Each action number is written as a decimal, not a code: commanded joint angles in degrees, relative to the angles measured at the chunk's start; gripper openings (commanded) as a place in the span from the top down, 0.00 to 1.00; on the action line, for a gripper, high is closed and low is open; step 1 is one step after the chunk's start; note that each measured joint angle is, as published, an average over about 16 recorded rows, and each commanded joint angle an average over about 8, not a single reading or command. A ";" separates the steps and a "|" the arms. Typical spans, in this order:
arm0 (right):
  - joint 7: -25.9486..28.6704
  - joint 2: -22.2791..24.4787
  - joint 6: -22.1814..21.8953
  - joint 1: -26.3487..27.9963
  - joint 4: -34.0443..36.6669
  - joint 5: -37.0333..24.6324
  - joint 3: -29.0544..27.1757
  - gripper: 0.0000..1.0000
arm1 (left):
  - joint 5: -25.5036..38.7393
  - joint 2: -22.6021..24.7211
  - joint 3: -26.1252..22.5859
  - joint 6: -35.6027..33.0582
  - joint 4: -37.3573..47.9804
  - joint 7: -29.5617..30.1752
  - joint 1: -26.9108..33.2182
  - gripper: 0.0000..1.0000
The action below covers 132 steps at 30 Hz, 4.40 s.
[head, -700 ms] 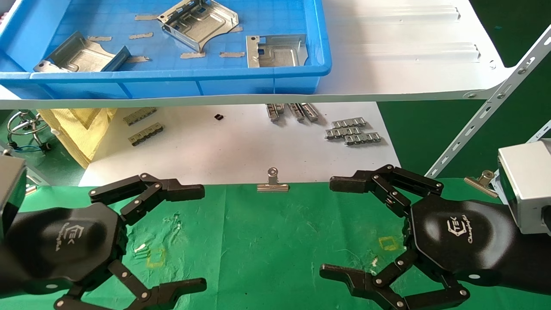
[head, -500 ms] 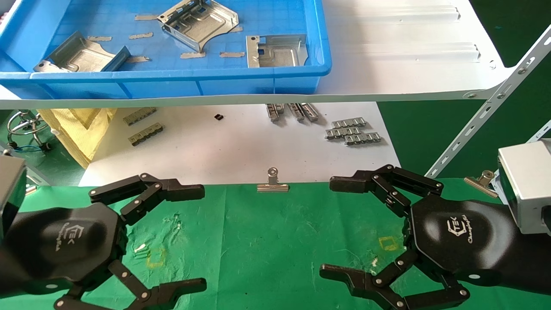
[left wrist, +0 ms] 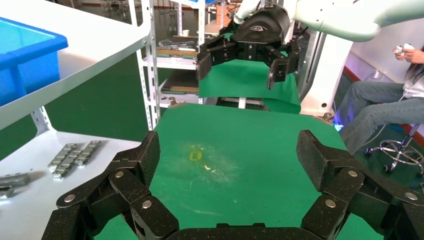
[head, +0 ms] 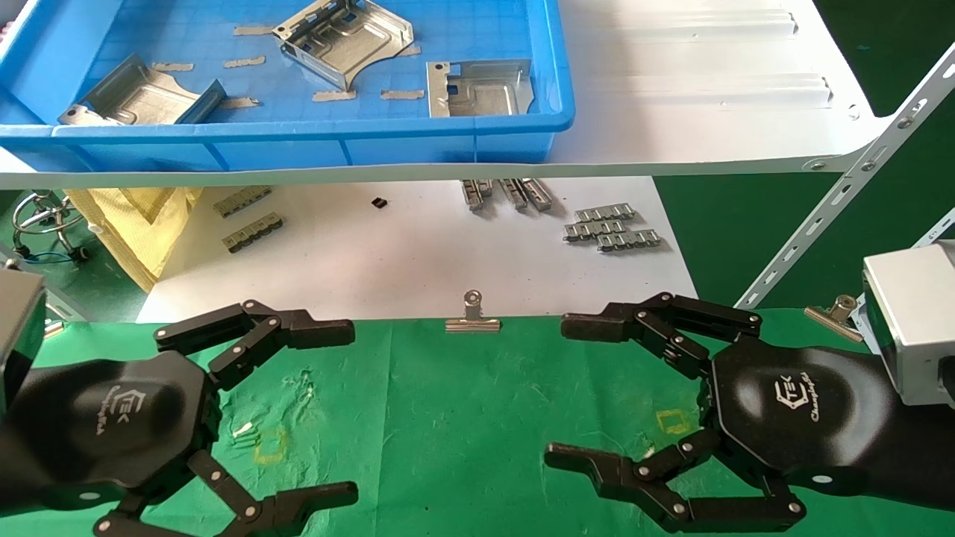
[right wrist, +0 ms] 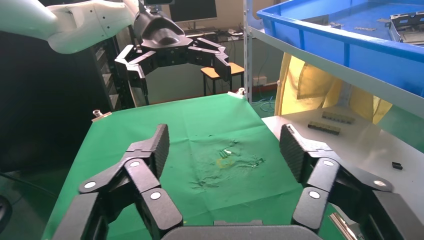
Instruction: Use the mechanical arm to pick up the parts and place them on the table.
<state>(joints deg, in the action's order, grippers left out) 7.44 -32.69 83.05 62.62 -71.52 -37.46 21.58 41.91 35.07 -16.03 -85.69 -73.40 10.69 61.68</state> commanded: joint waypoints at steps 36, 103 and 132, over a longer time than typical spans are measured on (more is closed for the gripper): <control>0.00 0.00 0.00 0.00 0.00 0.00 0.00 1.00 | 30.59 23.62 -12.25 18.23 45.93 -1.43 47.15 0.00; -0.01 0.01 0.00 0.01 0.00 0.01 0.02 1.00 | 36.53 34.06 -14.47 29.90 71.54 -7.42 58.94 1.00; -0.01 0.01 -0.01 0.01 0.00 0.02 0.02 1.00 | 14.72 10.04 -16.25 -6.26 39.61 -18.76 41.54 1.00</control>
<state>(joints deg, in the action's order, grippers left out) 7.43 -32.69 83.04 62.63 -71.51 -37.44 21.60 57.76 45.60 -32.55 -91.86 -32.12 -9.17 103.61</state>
